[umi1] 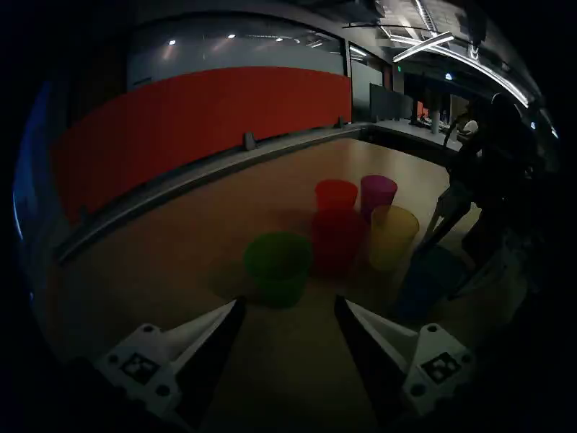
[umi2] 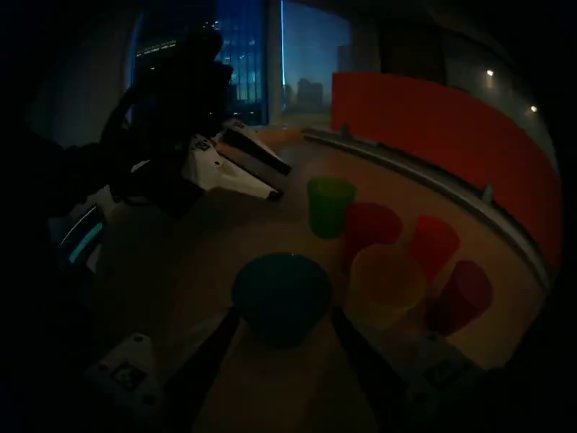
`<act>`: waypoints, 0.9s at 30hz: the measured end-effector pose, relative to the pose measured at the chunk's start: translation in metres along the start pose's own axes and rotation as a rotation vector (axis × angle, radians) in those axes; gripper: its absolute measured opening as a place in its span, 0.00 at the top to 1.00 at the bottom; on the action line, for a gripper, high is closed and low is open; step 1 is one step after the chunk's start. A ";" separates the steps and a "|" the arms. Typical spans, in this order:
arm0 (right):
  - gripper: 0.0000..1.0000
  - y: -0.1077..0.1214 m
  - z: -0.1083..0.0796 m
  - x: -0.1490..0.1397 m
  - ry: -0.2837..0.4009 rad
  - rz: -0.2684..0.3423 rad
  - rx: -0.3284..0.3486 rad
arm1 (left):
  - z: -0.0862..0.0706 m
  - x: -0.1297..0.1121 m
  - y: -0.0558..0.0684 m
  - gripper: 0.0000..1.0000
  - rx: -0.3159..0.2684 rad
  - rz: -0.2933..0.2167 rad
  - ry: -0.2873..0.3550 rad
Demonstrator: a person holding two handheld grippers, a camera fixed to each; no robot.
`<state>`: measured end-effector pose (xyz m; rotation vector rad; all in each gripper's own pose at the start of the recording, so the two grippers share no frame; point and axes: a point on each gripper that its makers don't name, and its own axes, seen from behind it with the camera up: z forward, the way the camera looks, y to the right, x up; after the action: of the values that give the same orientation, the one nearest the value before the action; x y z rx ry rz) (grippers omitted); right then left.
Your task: Pour water
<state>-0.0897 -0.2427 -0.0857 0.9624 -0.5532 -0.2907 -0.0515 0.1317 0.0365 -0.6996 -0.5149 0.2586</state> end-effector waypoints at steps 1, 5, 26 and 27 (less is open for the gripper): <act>0.04 0.000 0.002 0.001 0.000 -0.002 0.001 | 0.000 0.000 0.000 0.09 0.000 0.000 0.000; 0.04 -0.002 0.007 0.004 0.003 -0.006 0.006 | 0.000 0.000 -0.001 0.09 0.002 0.004 -0.001; 0.05 -0.006 0.013 0.008 0.022 0.015 0.027 | 0.002 -0.001 -0.006 0.09 0.008 0.020 -0.007; 0.05 -0.006 0.012 0.009 0.023 0.016 0.028 | 0.002 -0.001 -0.006 0.09 0.007 0.022 -0.008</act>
<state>-0.0891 -0.2583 -0.0826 0.9867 -0.5446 -0.2582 -0.0530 0.1284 0.0418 -0.6976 -0.5144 0.2835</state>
